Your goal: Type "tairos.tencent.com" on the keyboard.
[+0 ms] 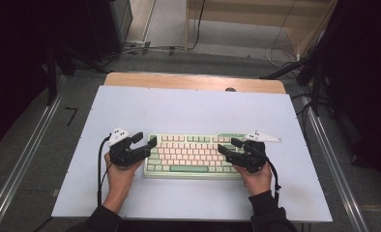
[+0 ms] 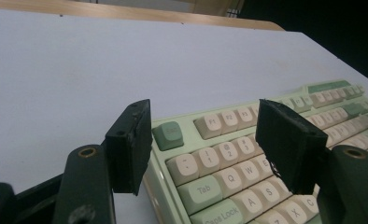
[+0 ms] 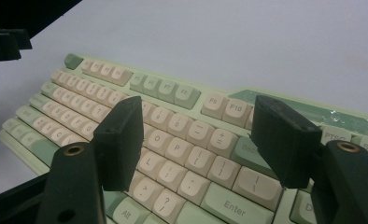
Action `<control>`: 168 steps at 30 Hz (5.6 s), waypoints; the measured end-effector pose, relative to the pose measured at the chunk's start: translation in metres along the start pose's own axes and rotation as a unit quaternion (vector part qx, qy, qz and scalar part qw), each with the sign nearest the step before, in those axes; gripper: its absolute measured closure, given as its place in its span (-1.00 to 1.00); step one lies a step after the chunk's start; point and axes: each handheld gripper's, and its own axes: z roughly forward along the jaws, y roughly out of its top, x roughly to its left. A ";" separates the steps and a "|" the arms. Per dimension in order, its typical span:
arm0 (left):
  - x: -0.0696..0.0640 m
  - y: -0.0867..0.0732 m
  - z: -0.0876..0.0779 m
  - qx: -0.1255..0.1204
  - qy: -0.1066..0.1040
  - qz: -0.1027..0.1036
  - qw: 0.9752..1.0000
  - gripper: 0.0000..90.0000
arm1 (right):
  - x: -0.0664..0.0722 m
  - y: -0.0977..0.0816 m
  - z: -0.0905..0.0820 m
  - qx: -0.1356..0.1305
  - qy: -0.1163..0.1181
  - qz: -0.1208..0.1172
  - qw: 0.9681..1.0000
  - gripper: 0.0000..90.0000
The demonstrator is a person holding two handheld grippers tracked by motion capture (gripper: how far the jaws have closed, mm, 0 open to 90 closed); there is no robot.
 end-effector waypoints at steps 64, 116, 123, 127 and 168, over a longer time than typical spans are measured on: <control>0.001 -0.002 0.005 0.005 0.015 -0.003 1.000 -0.35 | 0.032 -0.020 0.021 0.092 0.031 -0.087 0.992 0.94; -0.006 -0.005 0.010 0.020 -0.003 0.006 1.000 -0.35 | 0.004 -0.010 -0.001 0.007 0.012 0.009 1.000 -0.23; -0.012 -0.008 0.015 0.030 -0.010 0.014 0.999 -0.35 | 0.005 -0.011 0.001 0.008 0.012 0.007 1.000 -0.24; -0.018 -0.009 0.017 0.034 -0.016 0.021 0.999 -0.35 | 0.006 -0.011 0.002 0.012 0.013 0.005 1.000 -0.24; -0.067 0.005 0.065 0.139 -0.115 0.080 0.980 0.83 | 0.008 -0.011 0.003 0.015 0.017 0.003 1.000 -0.21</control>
